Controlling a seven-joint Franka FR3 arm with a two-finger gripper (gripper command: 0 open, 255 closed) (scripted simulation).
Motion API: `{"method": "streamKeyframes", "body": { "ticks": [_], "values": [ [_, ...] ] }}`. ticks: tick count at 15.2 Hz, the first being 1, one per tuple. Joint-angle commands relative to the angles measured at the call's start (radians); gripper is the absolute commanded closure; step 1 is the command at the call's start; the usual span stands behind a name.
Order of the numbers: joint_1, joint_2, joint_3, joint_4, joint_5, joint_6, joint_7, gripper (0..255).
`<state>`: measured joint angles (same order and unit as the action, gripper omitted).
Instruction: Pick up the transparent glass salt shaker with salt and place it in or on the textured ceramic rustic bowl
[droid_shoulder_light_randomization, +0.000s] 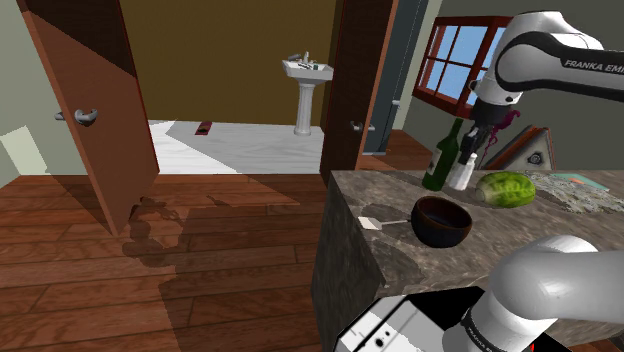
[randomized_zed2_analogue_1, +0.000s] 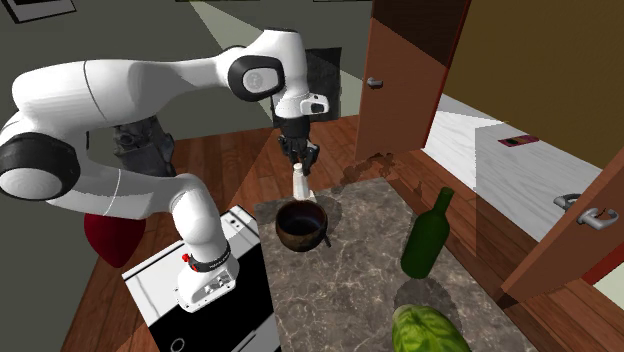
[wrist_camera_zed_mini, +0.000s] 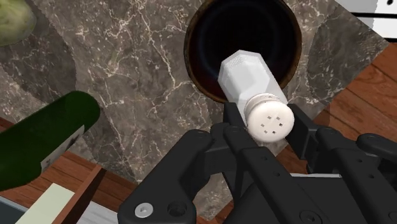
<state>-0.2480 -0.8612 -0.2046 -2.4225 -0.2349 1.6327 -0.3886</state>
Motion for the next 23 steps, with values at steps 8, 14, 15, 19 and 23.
{"method": "streamKeyframes", "body": {
  "ticks": [8,14,15,19,23],
  "values": [
    [-0.009,-0.029,-0.017,-0.138,-0.019,0.109,0.012,255],
    [-0.016,-0.034,-0.031,-0.220,-0.034,0.185,0.020,255],
    [-0.017,-0.034,-0.034,-0.234,-0.037,0.198,0.021,255],
    [-0.019,-0.034,-0.038,-0.256,-0.042,0.221,0.024,255],
    [-0.019,-0.034,-0.038,-0.256,-0.042,0.221,0.024,255]
  ]
}}
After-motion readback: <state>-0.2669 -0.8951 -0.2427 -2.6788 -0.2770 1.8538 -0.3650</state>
